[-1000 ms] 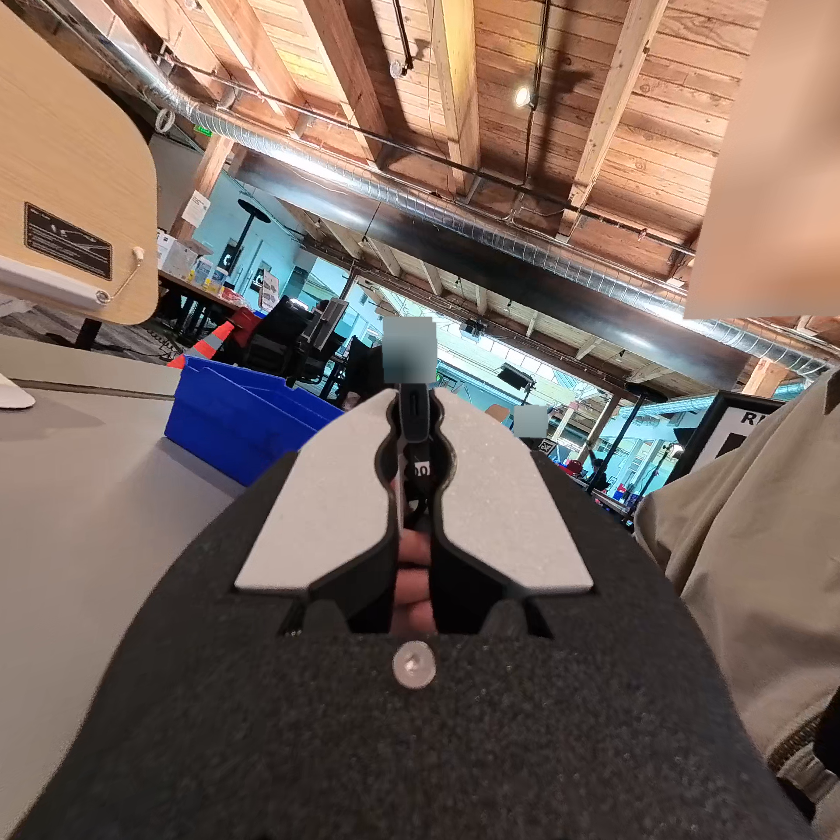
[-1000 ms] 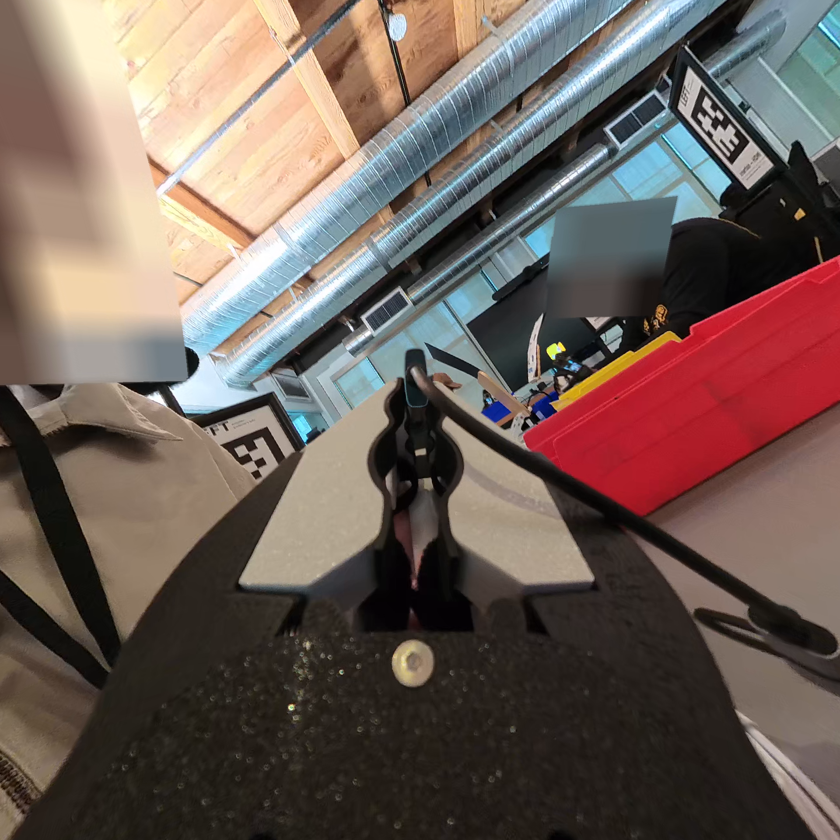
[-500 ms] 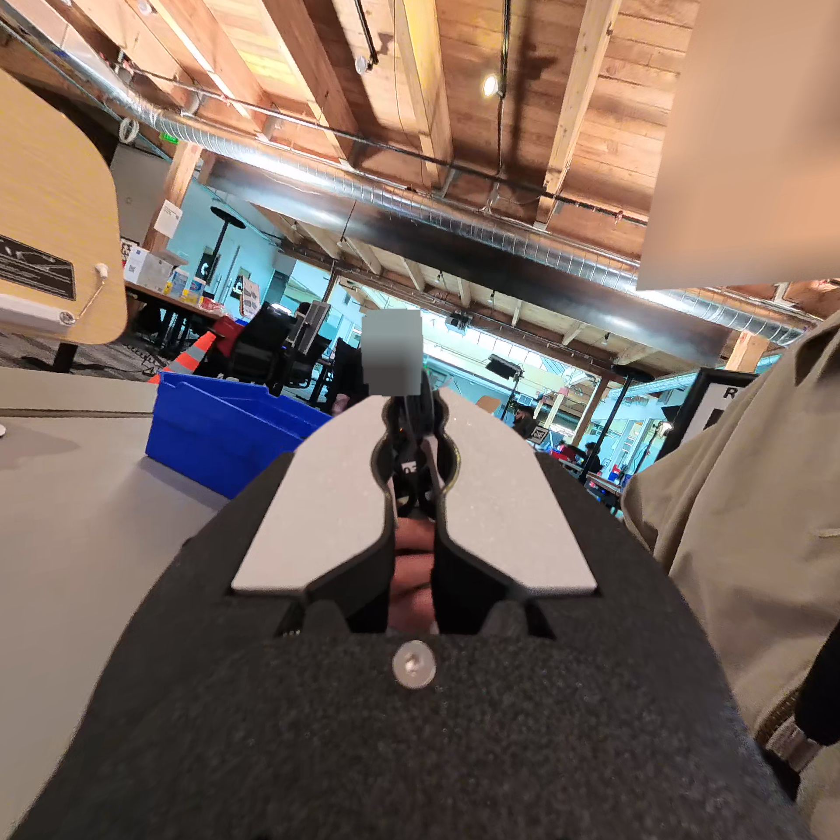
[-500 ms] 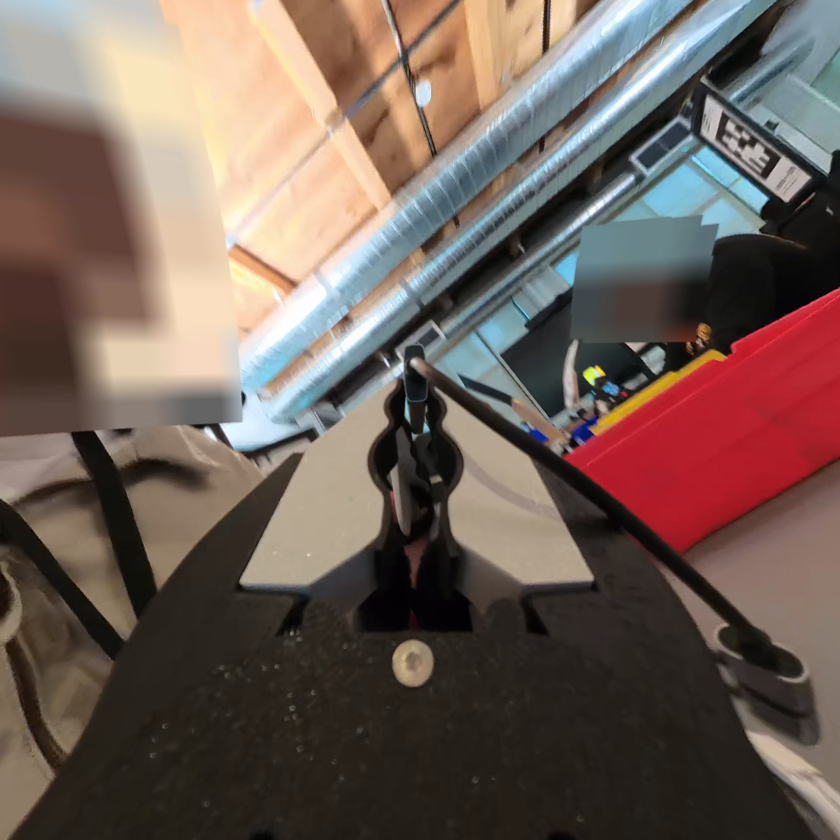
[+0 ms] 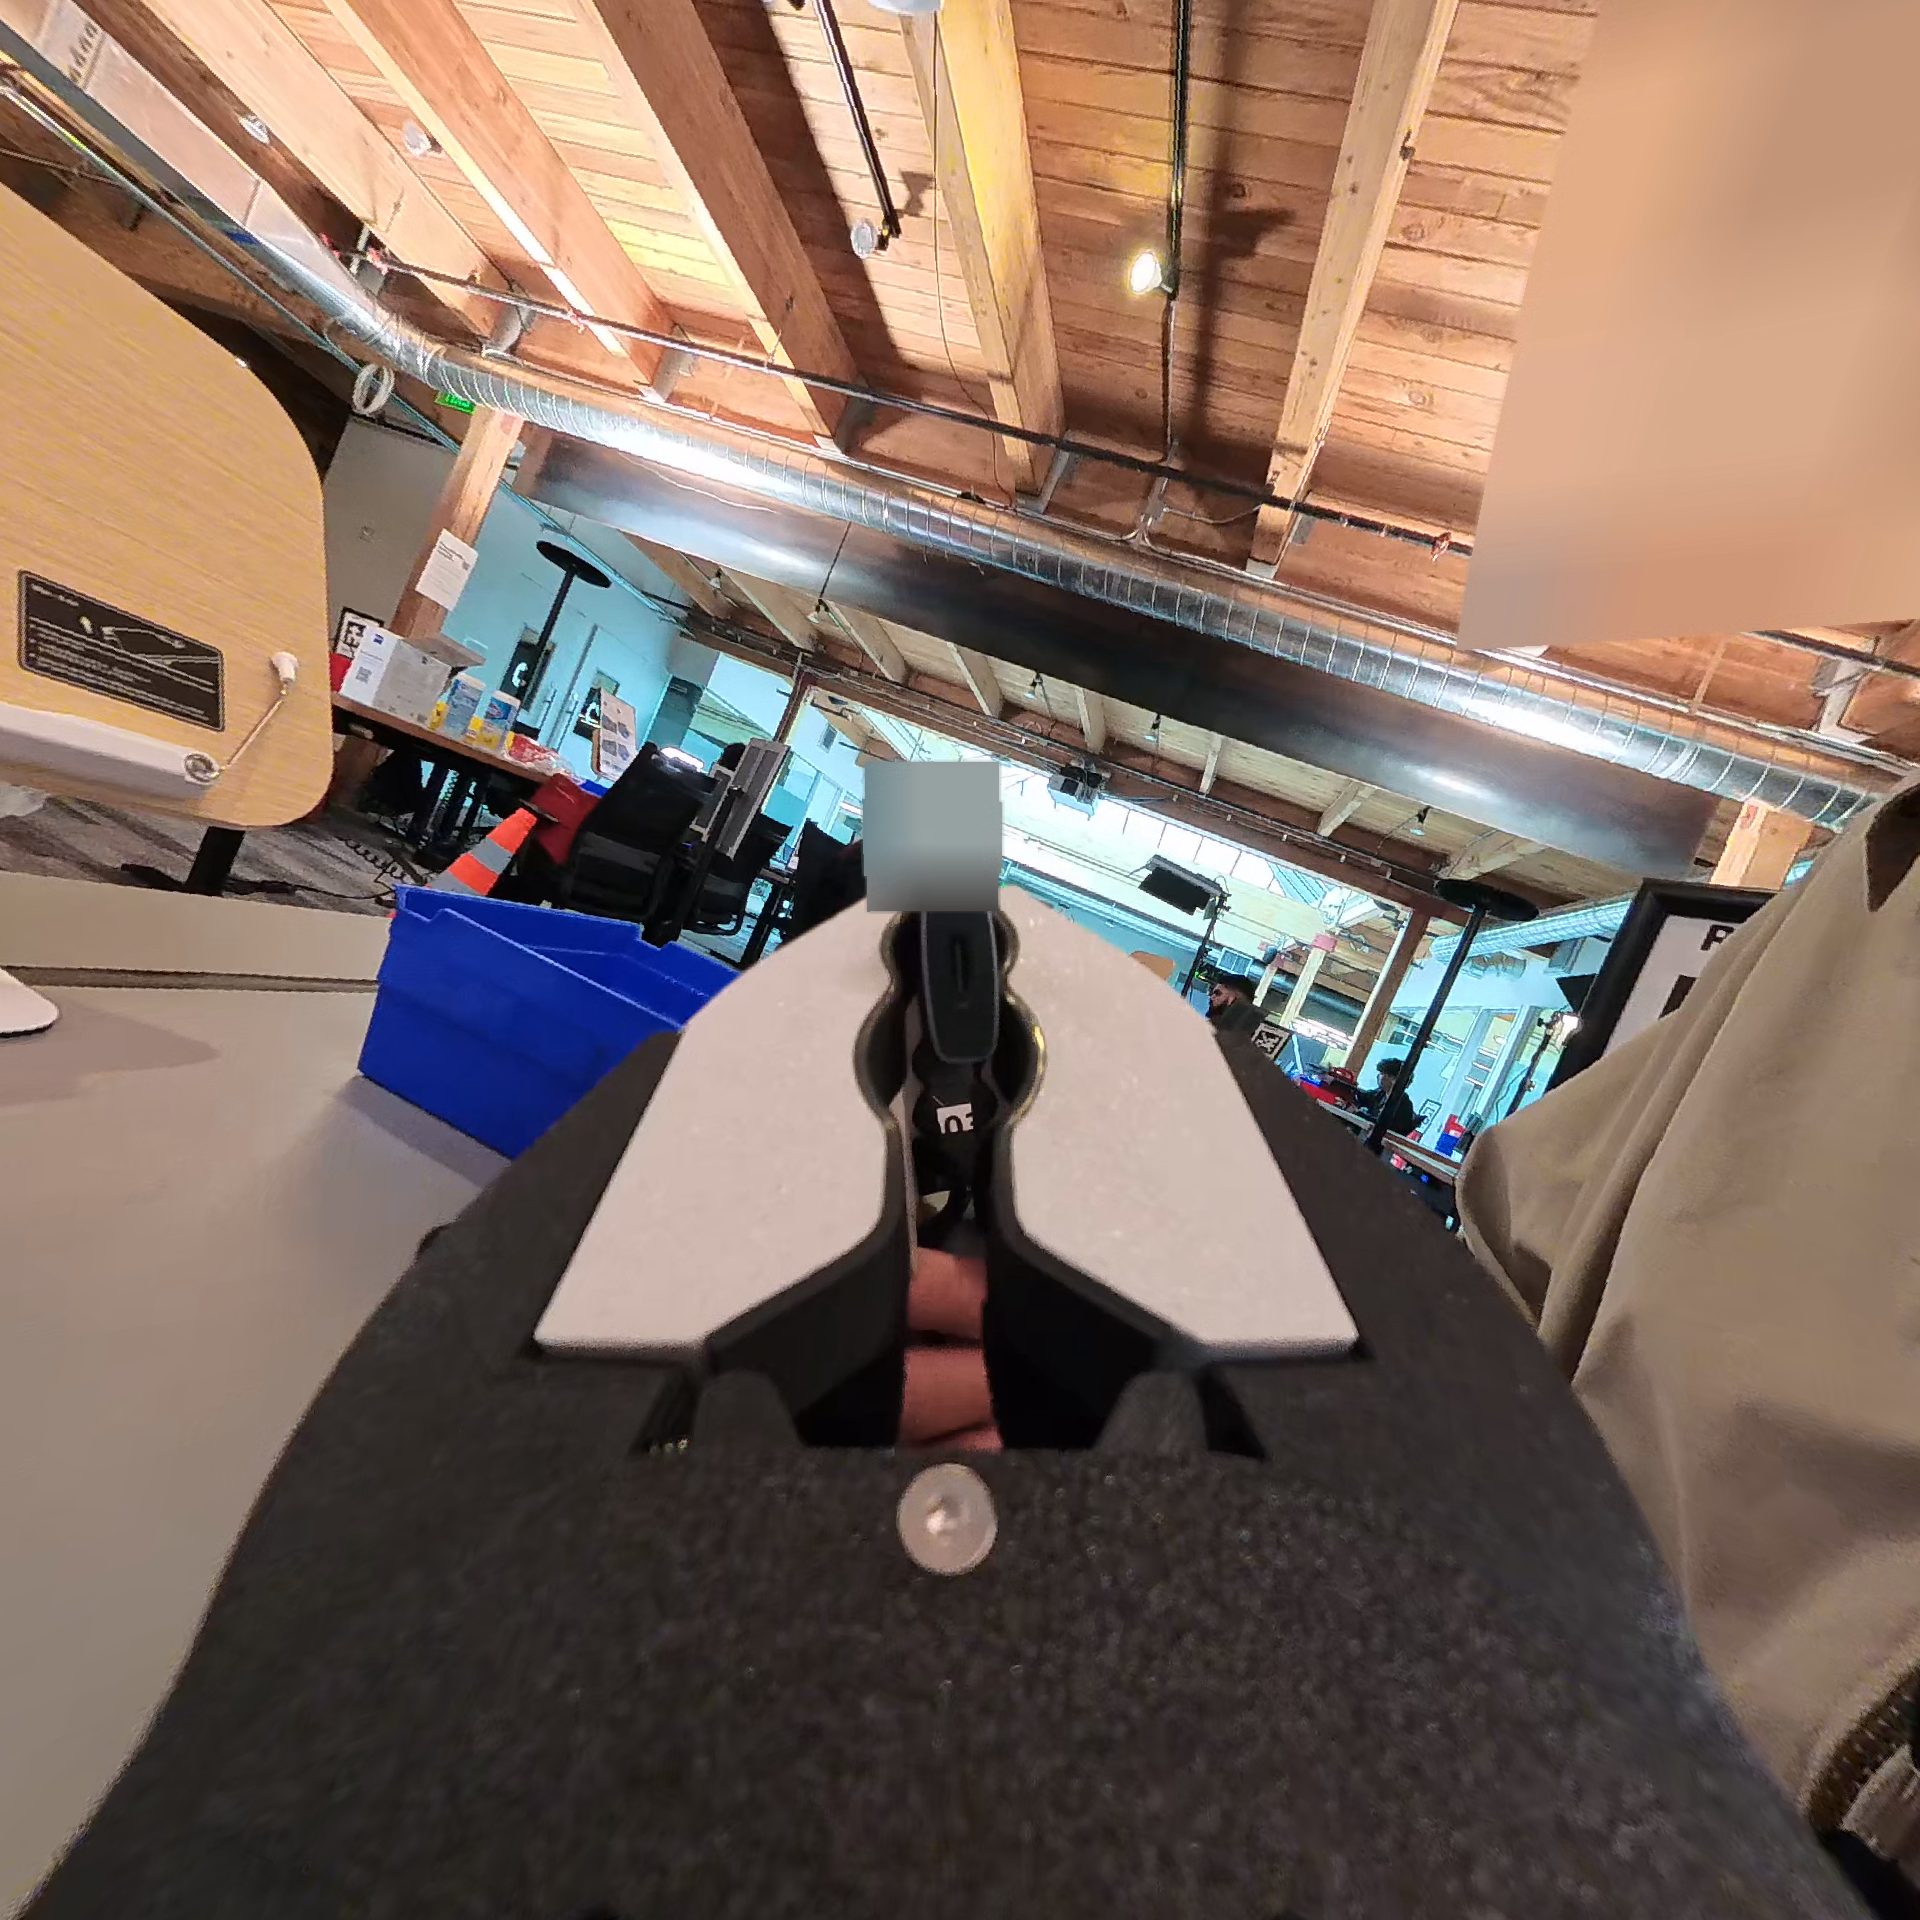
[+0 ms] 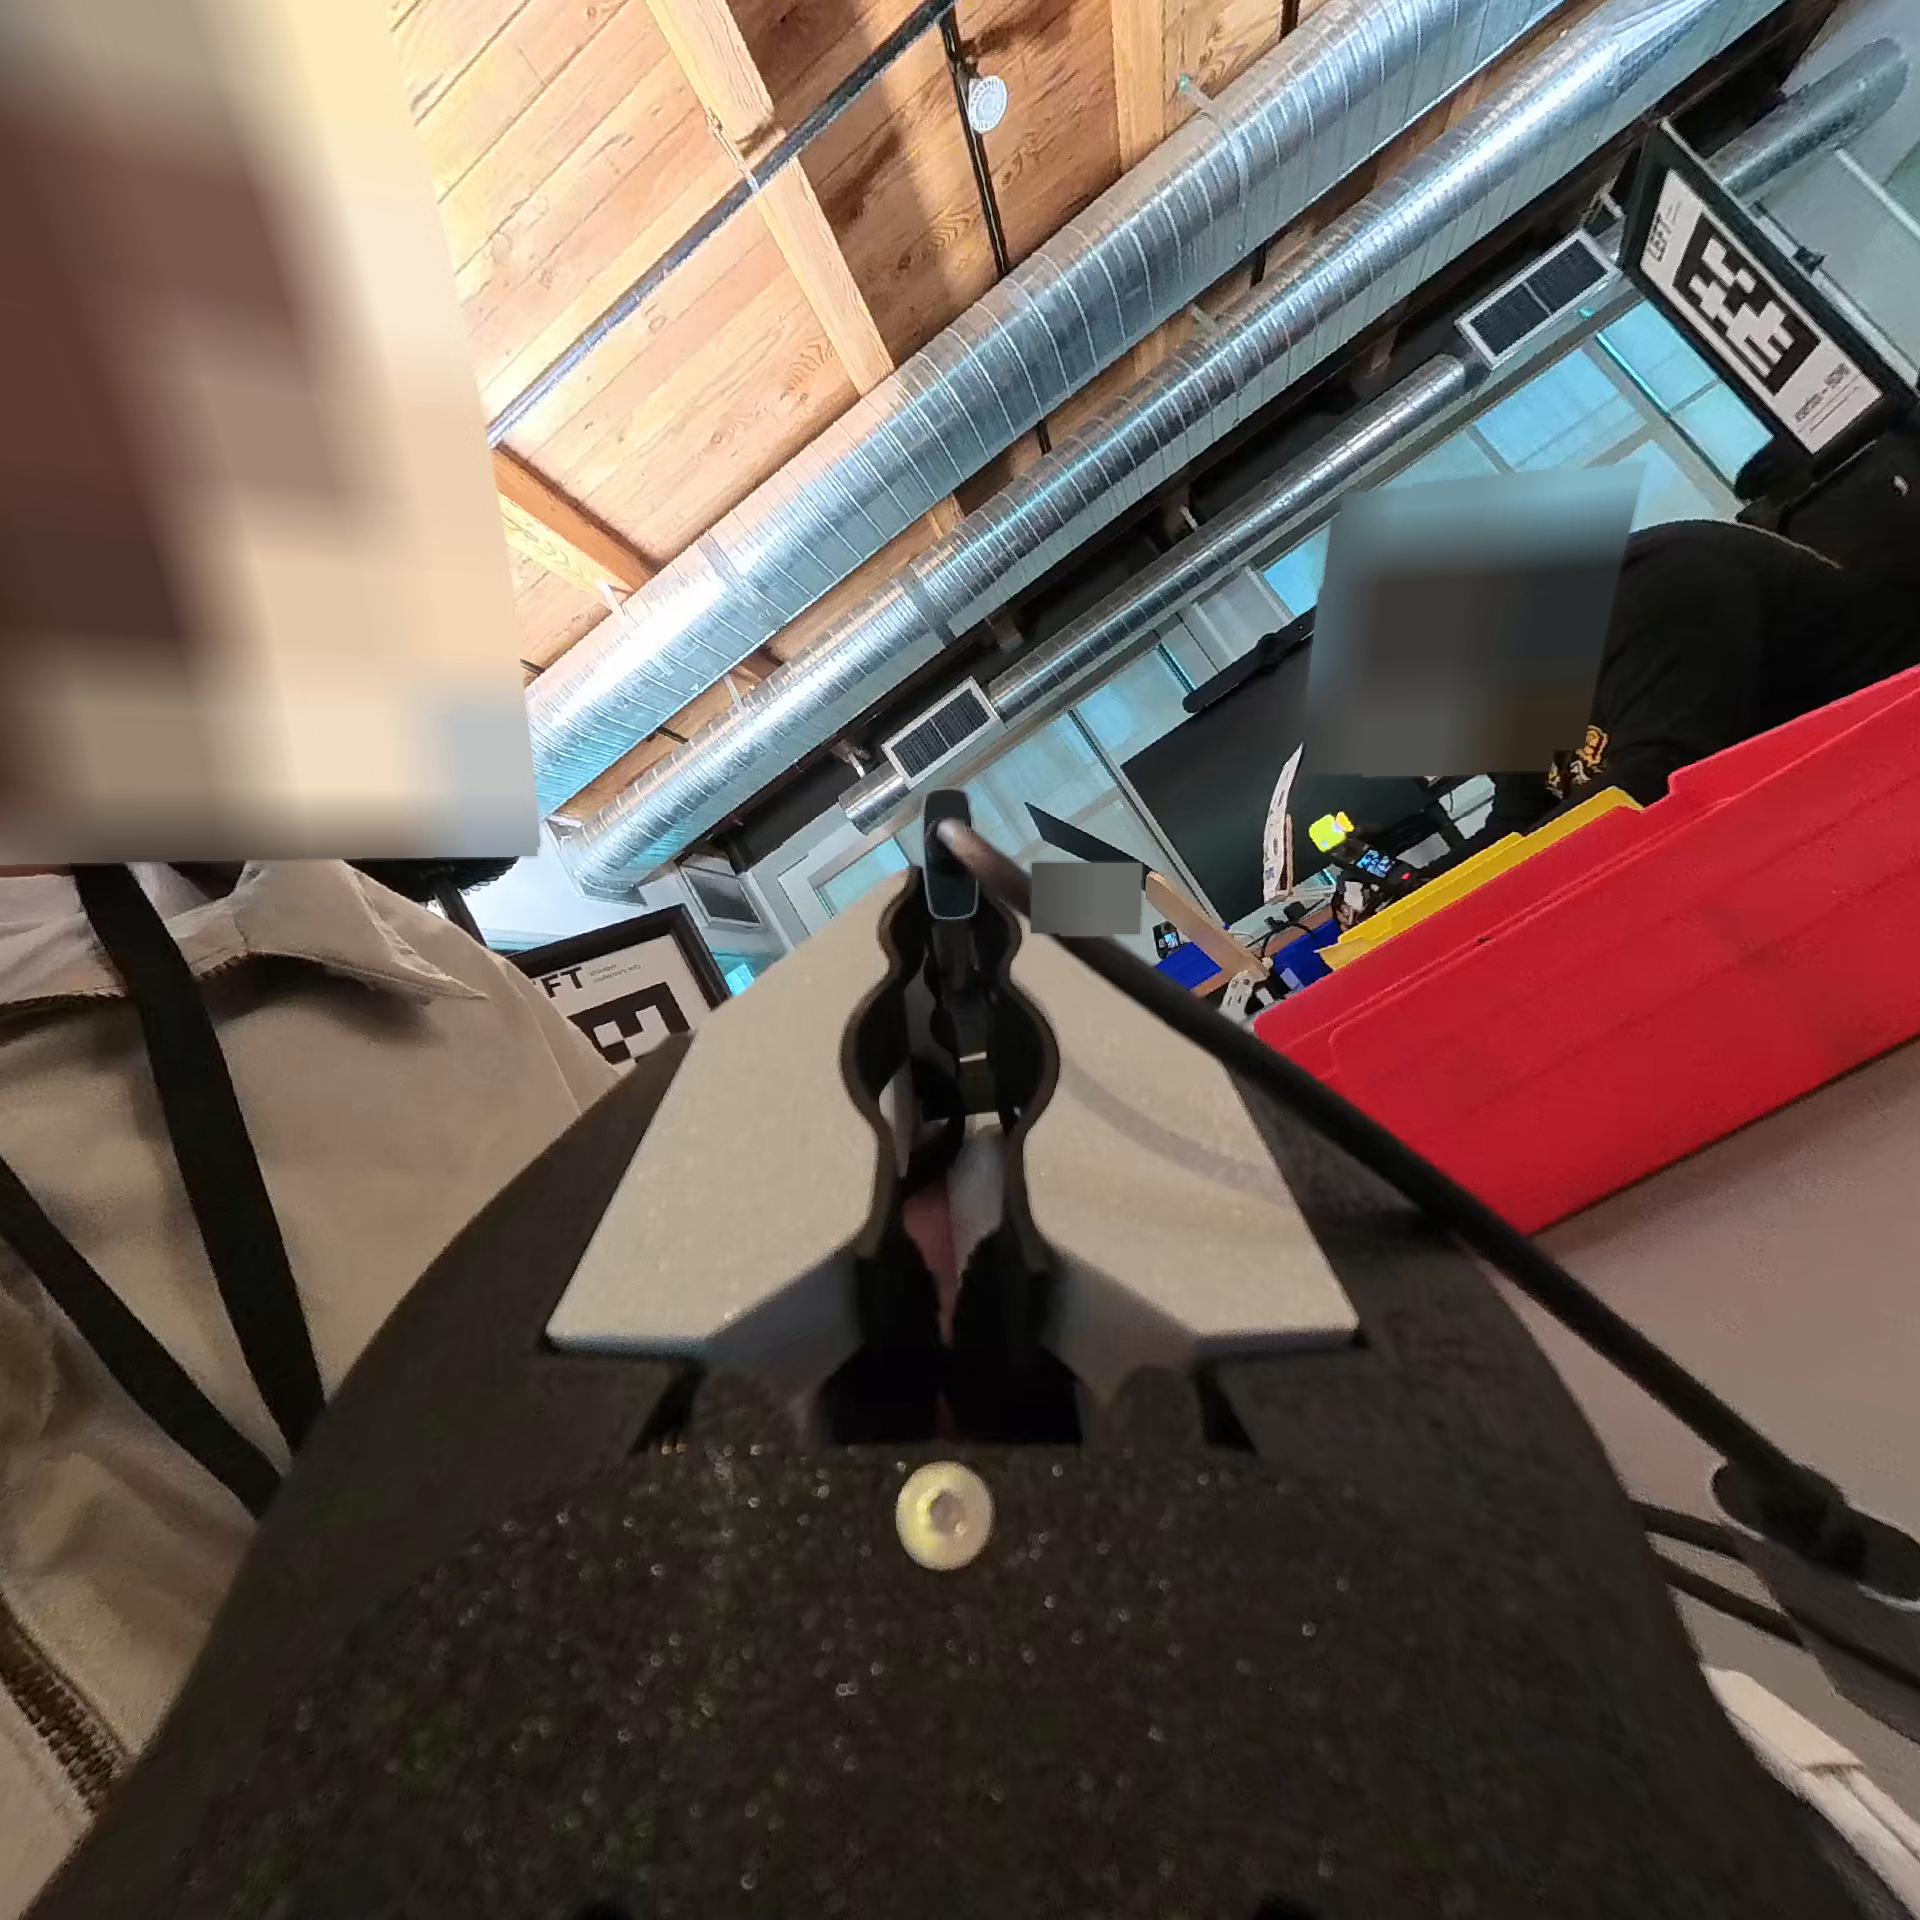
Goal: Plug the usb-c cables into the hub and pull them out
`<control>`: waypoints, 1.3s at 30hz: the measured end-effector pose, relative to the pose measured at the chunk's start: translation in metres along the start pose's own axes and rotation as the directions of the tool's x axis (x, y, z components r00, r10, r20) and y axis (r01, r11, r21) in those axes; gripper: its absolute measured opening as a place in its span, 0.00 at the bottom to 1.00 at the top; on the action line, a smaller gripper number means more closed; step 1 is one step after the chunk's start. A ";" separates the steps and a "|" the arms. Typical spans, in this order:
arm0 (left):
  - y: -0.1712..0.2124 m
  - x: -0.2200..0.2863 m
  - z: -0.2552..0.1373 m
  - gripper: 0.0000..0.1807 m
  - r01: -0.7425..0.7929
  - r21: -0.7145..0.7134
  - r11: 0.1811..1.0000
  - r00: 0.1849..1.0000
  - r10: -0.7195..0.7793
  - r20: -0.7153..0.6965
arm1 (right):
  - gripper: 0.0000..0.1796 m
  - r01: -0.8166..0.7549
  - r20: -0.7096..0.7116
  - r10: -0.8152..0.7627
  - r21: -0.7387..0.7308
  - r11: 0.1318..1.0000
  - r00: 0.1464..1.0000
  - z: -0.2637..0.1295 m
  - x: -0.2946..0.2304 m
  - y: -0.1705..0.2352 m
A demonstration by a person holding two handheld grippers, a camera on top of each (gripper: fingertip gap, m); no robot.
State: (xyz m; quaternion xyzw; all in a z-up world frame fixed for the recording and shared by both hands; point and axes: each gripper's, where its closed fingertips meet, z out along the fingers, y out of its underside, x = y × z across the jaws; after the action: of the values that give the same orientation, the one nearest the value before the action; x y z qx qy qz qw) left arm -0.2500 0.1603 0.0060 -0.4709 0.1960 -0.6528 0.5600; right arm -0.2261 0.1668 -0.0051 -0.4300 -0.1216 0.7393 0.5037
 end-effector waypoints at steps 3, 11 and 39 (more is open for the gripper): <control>0.000 0.000 -0.001 0.05 -0.003 -0.001 1.000 1.000 0.003 0.000 | 0.04 0.006 -0.003 -0.006 0.001 1.000 1.000 0.001 0.000 0.000; -0.001 -0.001 -0.001 0.05 -0.004 0.005 1.000 1.000 0.004 0.006 | 0.04 -0.008 -0.004 0.008 0.028 1.000 1.000 -0.001 0.001 -0.004; 0.001 -0.010 -0.001 0.05 -0.011 0.004 1.000 1.000 0.011 0.028 | 0.04 -0.007 -0.023 0.008 0.031 1.000 1.000 -0.003 0.005 -0.006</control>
State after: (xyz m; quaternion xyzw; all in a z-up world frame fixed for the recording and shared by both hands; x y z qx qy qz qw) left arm -0.2506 0.1687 0.0011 -0.4779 0.1892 -0.6436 0.5672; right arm -0.2200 0.1732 -0.0058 -0.4312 -0.1028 0.7379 0.5089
